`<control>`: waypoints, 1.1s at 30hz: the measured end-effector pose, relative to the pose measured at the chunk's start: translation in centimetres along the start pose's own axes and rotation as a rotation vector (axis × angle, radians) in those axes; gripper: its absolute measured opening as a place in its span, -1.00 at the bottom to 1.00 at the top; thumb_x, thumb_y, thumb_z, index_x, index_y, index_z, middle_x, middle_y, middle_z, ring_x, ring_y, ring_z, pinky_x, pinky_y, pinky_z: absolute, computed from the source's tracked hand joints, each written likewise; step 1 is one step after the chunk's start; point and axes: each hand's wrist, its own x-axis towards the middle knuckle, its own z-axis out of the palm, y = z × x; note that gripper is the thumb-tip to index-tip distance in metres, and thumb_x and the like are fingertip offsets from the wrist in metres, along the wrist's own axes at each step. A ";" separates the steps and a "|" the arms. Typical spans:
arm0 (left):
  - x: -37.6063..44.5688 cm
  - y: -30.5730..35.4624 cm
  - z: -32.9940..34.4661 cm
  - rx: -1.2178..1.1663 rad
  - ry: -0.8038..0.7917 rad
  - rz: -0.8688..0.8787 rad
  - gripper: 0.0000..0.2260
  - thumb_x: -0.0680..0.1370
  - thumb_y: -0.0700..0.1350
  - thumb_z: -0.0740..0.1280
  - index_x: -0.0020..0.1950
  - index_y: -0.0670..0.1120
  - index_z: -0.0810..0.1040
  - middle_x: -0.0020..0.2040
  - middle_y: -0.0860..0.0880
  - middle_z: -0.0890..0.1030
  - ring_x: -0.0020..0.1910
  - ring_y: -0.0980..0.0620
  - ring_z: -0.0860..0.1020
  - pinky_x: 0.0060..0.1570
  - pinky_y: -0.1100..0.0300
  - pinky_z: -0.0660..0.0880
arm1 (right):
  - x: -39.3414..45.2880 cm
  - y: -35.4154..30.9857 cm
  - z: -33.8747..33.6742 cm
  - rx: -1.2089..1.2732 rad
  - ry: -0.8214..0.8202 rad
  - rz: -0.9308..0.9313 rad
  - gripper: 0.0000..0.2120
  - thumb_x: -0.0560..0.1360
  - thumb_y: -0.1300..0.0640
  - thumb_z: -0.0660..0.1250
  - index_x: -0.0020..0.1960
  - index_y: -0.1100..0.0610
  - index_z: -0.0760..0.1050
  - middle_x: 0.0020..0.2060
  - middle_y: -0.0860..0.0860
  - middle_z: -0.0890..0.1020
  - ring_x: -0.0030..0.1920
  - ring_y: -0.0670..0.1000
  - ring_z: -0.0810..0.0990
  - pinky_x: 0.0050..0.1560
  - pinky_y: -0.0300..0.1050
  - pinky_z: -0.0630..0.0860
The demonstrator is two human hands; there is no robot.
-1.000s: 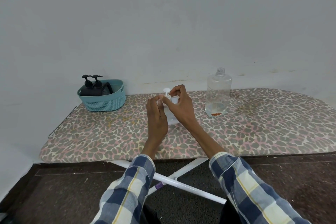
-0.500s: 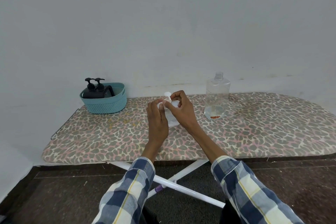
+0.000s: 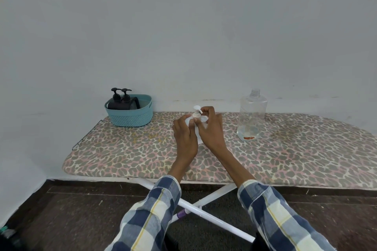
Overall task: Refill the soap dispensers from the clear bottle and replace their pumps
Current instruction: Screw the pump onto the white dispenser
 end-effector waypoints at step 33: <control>10.0 -12.4 -13.4 0.543 0.182 -0.111 -0.27 0.68 -0.10 0.36 0.77 0.02 0.05 0.75 -0.17 0.05 0.72 -0.28 0.06 0.61 -0.40 0.17 | 16.6 -8.3 15.3 0.081 -0.356 -0.121 -0.17 0.43 -0.03 0.68 0.54 0.06 0.29 0.39 0.05 0.53 0.18 0.06 0.67 0.09 -0.20 0.57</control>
